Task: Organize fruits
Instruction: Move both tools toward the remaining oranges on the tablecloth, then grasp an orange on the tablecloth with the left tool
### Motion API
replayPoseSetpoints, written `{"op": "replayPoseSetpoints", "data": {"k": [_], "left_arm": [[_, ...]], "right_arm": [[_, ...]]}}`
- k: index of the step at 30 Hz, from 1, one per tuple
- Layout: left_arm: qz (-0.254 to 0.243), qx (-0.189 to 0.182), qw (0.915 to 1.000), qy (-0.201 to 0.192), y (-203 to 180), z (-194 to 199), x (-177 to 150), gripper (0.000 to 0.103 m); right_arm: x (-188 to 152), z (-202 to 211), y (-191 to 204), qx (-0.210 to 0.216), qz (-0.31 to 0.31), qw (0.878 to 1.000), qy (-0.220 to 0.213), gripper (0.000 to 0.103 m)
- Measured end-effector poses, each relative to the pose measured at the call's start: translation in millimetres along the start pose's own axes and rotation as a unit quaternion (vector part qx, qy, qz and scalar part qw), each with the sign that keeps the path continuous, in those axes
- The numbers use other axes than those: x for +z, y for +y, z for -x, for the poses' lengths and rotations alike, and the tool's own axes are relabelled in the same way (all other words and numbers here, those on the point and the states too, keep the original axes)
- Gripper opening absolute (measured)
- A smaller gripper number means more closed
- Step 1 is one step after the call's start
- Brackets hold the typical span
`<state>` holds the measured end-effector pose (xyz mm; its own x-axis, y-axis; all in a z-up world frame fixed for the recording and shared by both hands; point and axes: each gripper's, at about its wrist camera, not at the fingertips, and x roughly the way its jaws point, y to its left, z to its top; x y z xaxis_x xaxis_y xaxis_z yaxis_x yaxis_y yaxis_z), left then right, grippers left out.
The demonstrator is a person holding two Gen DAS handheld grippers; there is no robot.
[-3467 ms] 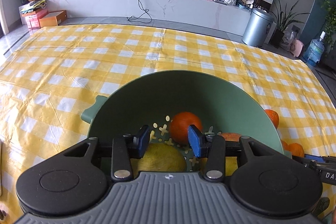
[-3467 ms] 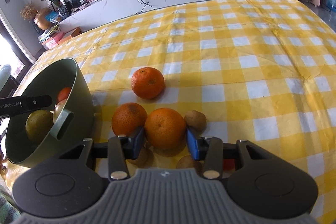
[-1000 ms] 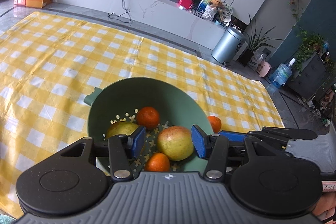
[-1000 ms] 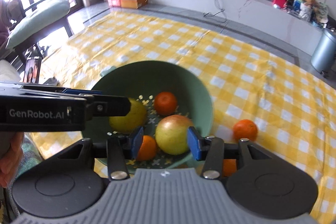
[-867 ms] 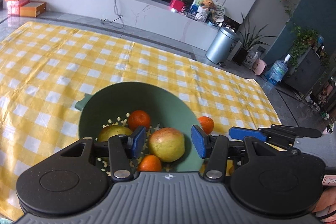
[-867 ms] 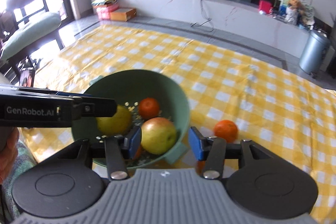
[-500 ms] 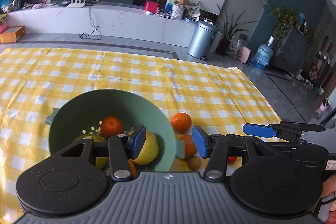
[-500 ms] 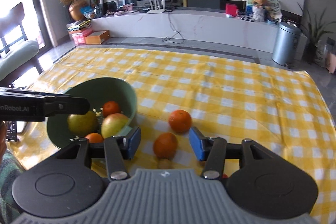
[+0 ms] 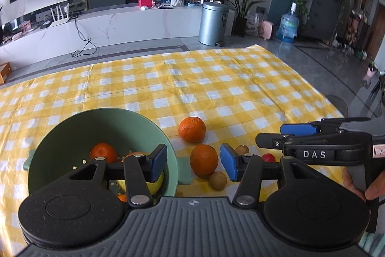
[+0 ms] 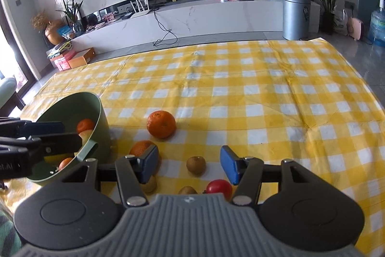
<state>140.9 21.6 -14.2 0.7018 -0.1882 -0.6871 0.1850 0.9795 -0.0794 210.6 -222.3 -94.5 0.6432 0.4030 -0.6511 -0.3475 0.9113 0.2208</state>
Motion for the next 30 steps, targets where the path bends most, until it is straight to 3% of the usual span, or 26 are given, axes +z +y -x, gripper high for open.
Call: {"op": "replayPoseSetpoints", "data": {"k": [12,18,24,30], "left_arm": [[-0.072,-0.029,0.9964,0.033,4,-30,26,0.06],[-0.111,-0.062,0.9903,0.054,1,-48,34,0.06],[-0.139,-0.071,0.983,0.097,-7,-79,45,0.06],[-0.153,-0.051,0.9756,0.149,-13,-117,56,0.06]], "right_arm": [[21,-43,-7,0.014,-0.028,0.999,0.012,0.054],[22,-67,-14,0.038,-0.045,0.998,0.034,0.042],[20,-73,-19,0.032,-0.046,0.998,0.03,0.037],[26,-76,-29,0.011,-0.054,0.998,0.005,0.037]]}}
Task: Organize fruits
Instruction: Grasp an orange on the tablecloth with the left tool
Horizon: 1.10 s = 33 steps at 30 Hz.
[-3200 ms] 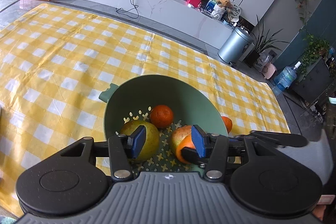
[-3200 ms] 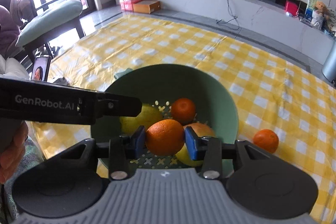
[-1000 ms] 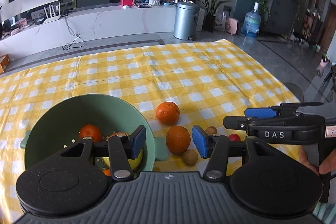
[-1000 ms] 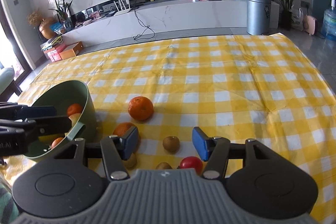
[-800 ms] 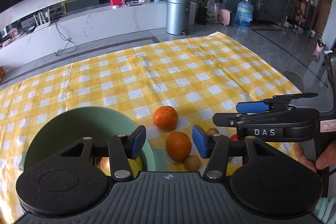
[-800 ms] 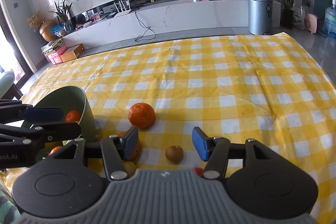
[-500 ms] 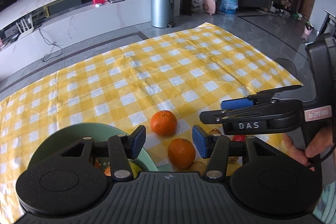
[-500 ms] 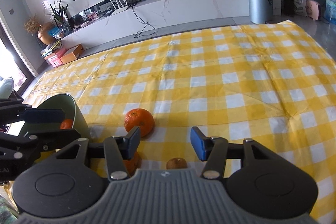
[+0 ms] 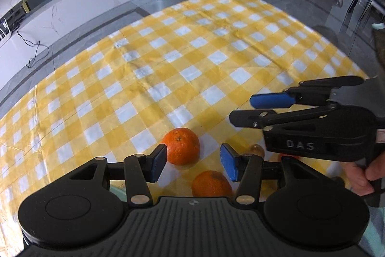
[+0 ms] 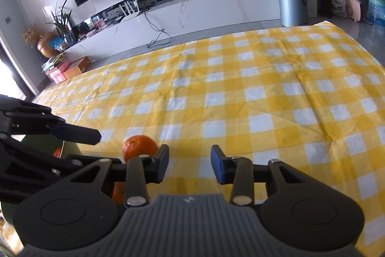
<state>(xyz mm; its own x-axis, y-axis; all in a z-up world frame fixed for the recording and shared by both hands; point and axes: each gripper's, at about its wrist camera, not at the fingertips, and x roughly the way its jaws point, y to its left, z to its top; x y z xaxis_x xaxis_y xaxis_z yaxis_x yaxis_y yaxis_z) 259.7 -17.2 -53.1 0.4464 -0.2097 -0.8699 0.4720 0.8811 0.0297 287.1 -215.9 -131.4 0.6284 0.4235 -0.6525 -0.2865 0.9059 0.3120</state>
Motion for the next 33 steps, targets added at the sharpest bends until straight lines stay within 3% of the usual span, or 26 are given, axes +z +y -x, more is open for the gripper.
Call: {"op": "replayPoseSetpoints", "data": {"k": [7,10,18,20,33], "left_arm": [[0.03,0.029,0.9972,0.062,4,-34,18,0.06],[0.055,0.023,0.9959,0.068,8,-40,21,0.06],[0.089,0.052,0.9913,0.081,11,-46,15,0.059],[0.095,0.056,0.99,0.087,12,-50,13,0.054],[0.123,0.057,0.9906,0.014,8,-18,10,0.051]], "right_arm": [[0,-3,-12,-0.002,-0.031,1.0,0.003,0.036],[0,-2,-14,-0.001,-0.037,0.999,0.002,0.036],[-3,-3,-10,0.001,-0.027,1.0,0.004,0.036],[-3,-3,-9,-0.001,-0.024,1.0,0.004,0.036],[-6,-4,-4,-0.003,-0.007,1.0,0.004,0.036]]}}
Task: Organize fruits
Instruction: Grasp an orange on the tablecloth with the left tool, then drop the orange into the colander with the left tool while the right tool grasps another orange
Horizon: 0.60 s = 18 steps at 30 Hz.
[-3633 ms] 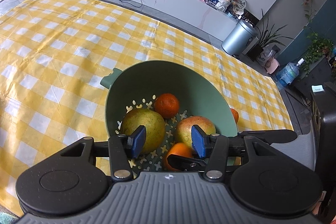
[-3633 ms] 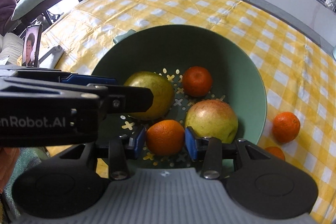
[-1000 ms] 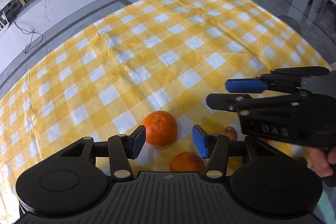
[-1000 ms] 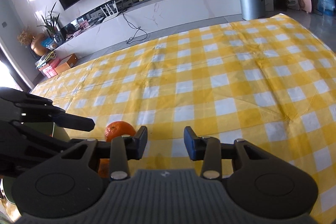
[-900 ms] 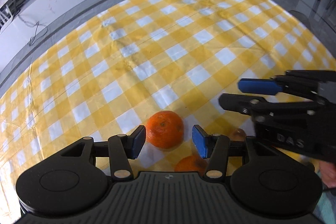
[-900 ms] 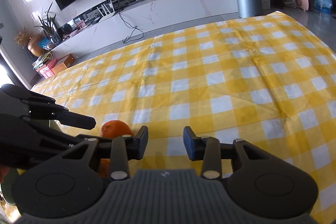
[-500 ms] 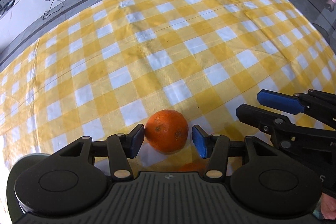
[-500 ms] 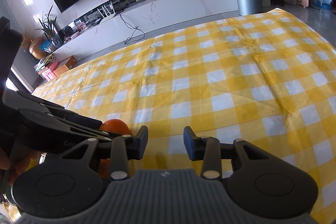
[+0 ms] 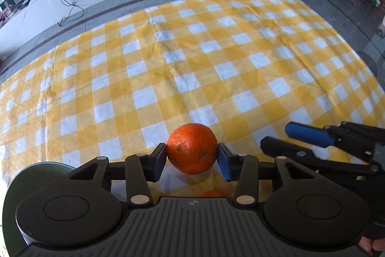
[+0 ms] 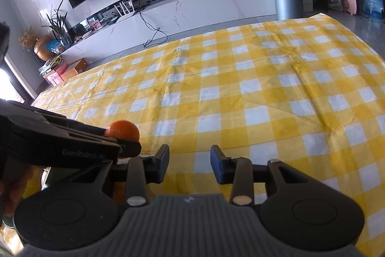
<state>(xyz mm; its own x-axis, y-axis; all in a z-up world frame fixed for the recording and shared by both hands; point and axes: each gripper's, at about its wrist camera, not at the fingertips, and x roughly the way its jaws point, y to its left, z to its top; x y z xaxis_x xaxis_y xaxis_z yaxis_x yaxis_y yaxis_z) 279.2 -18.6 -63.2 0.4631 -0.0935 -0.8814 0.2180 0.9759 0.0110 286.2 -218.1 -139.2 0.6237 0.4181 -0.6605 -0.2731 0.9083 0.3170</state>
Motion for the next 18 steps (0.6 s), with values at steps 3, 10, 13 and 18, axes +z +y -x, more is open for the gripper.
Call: {"op": "replayPoseSetpoints", "data": {"k": [3,10,13,18], "left_arm": [[0.002,-0.004,0.9998,-0.019,-1,17,2,0.05],[0.01,-0.01,0.9981,-0.06,2,59,1,0.05],[0.014,-0.013,0.9976,-0.067,8,75,-3,0.05],[0.032,-0.018,0.9974,-0.062,29,92,-14,0.05]], "right_arm": [[-1,2,2,0.004,0.007,1.0,-0.004,0.036],[-4,8,17,0.029,0.042,0.998,-0.022,0.036],[-7,10,27,0.047,0.064,0.997,-0.026,0.036],[-11,6,40,0.063,0.089,0.994,-0.015,0.036]]}}
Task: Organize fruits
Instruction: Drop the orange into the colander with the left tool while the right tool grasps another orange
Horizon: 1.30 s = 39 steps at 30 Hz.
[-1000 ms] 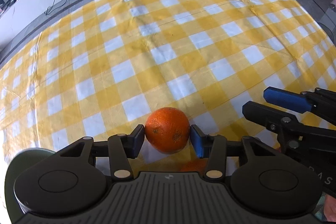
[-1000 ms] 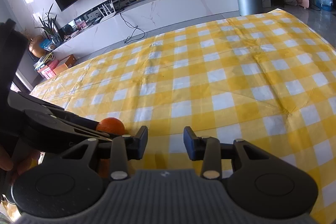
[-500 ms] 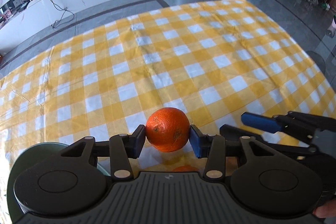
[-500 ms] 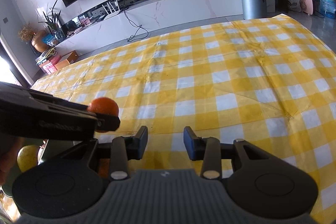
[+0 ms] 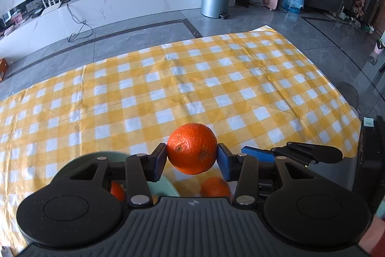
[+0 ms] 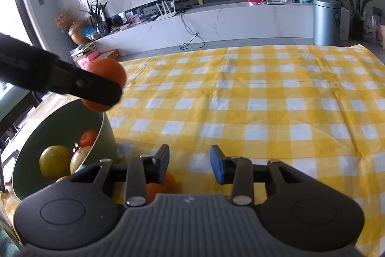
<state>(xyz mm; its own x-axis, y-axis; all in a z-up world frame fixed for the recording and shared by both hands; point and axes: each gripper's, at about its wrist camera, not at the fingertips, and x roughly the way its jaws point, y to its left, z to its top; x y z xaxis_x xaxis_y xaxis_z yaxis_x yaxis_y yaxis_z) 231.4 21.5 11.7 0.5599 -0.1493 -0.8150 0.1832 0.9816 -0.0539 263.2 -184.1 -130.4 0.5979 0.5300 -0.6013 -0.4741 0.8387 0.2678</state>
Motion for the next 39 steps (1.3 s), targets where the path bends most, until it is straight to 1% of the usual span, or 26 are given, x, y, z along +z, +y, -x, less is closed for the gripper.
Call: {"op": "replayPoseSetpoints", "data": {"k": [5,8,12,15,20,23,27,30,35,39], "left_arm": [[0.022,0.002,0.9997,0.014,26,9,-13,0.05],[0.034,0.007,0.9992,0.021,41,13,-22,0.05],[0.062,0.005,0.9973,0.04,65,15,-38,0.051],[0.071,0.005,0.996,0.054,75,14,-50,0.051],[0.078,0.001,0.9947,0.067,82,11,-63,0.051],[0.075,0.002,0.9949,0.068,85,7,-68,0.051],[0.068,0.029,0.9955,0.059,92,3,-70,0.051],[0.078,0.045,0.9942,0.058,102,-2,-69,0.051],[0.086,0.044,0.9939,0.053,109,-7,-67,0.051],[0.091,0.063,0.9928,0.047,112,-15,-64,0.051]], "right_arm": [[1,-6,6,0.02,-0.002,1.0,0.013,0.036],[-1,-11,10,0.039,-0.005,0.999,0.031,0.036],[-5,-17,18,0.052,0.012,0.997,0.052,0.036],[-7,-19,24,0.046,0.032,0.997,0.058,0.041],[-9,-23,25,0.024,0.042,0.997,0.066,0.042],[-9,-25,21,0.02,0.037,0.997,0.072,0.042],[-10,-26,22,0.02,0.04,0.996,0.075,0.042],[-10,-28,22,0.022,0.04,0.996,0.08,0.042],[-12,-31,23,0.027,0.04,0.995,0.092,0.042],[-12,-33,23,0.03,0.037,0.994,0.095,0.042]]}}
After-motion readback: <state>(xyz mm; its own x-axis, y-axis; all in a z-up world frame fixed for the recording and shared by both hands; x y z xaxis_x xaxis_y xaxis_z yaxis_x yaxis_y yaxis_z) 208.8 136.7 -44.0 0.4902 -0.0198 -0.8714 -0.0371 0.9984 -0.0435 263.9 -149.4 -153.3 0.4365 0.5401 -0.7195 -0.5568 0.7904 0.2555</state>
